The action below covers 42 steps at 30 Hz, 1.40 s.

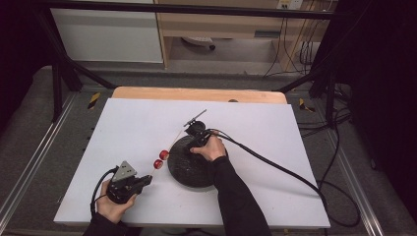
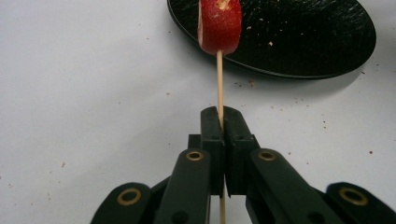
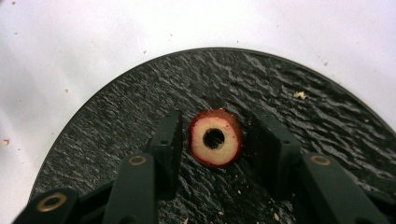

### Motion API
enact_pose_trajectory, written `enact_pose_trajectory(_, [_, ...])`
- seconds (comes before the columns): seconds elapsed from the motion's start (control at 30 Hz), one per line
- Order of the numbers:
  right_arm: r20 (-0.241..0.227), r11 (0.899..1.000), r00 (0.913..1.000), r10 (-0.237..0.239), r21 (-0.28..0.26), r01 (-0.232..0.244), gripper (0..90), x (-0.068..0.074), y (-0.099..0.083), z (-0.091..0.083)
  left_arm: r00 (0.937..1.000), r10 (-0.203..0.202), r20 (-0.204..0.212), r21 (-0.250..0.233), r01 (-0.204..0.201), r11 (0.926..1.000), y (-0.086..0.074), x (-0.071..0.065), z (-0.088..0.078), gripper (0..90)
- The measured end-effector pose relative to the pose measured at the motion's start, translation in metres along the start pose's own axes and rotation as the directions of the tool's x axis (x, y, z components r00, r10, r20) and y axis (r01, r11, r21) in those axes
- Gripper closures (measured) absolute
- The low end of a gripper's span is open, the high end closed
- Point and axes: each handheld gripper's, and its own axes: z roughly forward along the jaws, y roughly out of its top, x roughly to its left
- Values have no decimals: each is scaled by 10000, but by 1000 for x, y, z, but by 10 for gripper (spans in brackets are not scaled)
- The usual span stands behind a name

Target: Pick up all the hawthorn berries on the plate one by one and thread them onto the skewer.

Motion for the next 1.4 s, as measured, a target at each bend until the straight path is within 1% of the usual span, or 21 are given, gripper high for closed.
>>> enact_pose_trajectory(0.1, [25, 9999, 10000, 20, 129, -20, 613, 0, 0, 1, 10000, 61, 5, 45, -61, 10000, 0, 0, 0, 881])
enact_pose_trajectory(0.27, [7, 9996, 9999, 145, 252, -145, 620, -1, 0, 0, 10000, 45, 0, -1, -45, 10000, 0, -1, 0, 881])
enact_pose_trajectory(0.4, [-99, 9996, 9997, 237, 138, -235, 622, 0, 0, -2, 10000, 73, -2, -13, -73, 10000, 0, -1, -1, 881])
enact_pose_trajectory(0.53, [-183, 9996, 9995, 272, -88, -273, 623, 2, 0, -11, 10000, 78, -4, -20, -78, 10000, 0, -2, -1, 881])
enact_pose_trajectory(0.57, [-212, 9992, 9991, 357, -170, -360, 623, 4, 0, -15, 10000, 83, -11, -16, -83, 10000, 0, -2, -1, 880])
enact_pose_trajectory(0.7, [-216, 9991, 9993, 317, -274, -323, 624, 7, -1, -26, 9999, 112, -9, -41, -112, 9999, 1, -3, -1, 881])
enact_pose_trajectory(0.77, [-295, 9983, 9987, 425, -378, -436, 624, 8, -3, -31, 9999, 134, -7, -38, -134, 9999, 1, -3, -1, 881])
enact_pose_trajectory(0.87, [-331, 9979, 9986, 417, -473, -432, 624, 7, -7, -38, 9999, 122, -3, -41, -122, 9999, 1, -4, -1, 881])
enact_pose_trajectory(0.93, [-364, 9966, 9977, 578, -575, -599, 625, 8, -9, -42, 9999, 146, -5, -56, -147, 9999, 1, -4, -1, 881])
enact_pose_trajectory(1.0, [-377, 9960, 9978, 552, -689, -577, 625, 7, -13, -47, 9999, 155, -5, -61, -155, 9999, 1, -4, -1, 881])
enact_pose_trajectory(1.07, [-452, 9935, 9966, 691, -872, -728, 624, 6, -18, -51, 9999, 162, -2, -48, -162, 9999, 1, -4, -1, 881])
enact_pose_trajectory(1.17, [-569, 9907, 9958, 719, -1118, -779, 625, 5, -24, -56, 9998, 188, -1, -53, -188, 9998, 1, -5, -1, 880])
enact_pose_trajectory(1.2, [-651, 9879, 9945, 819, -1264, -897, 625, 5, -27, -58, 9998, 186, 3, -58, -186, 9998, 1, -6, -1, 881])
enact_pose_trajectory(1.3, [-810, 9814, 9929, 870, -1640, -994, 625, 3, -34, -63, 9998, 184, 18, -62, -184, 9998, 2, -6, -1, 881])
enact_pose_trajectory(1.4, [-969, 9728, 9909, 929, -2034, -1111, 625, 3, -40, -67, 9998, 201, 23, -66, -201, 9998, 2, -7, -1, 881])
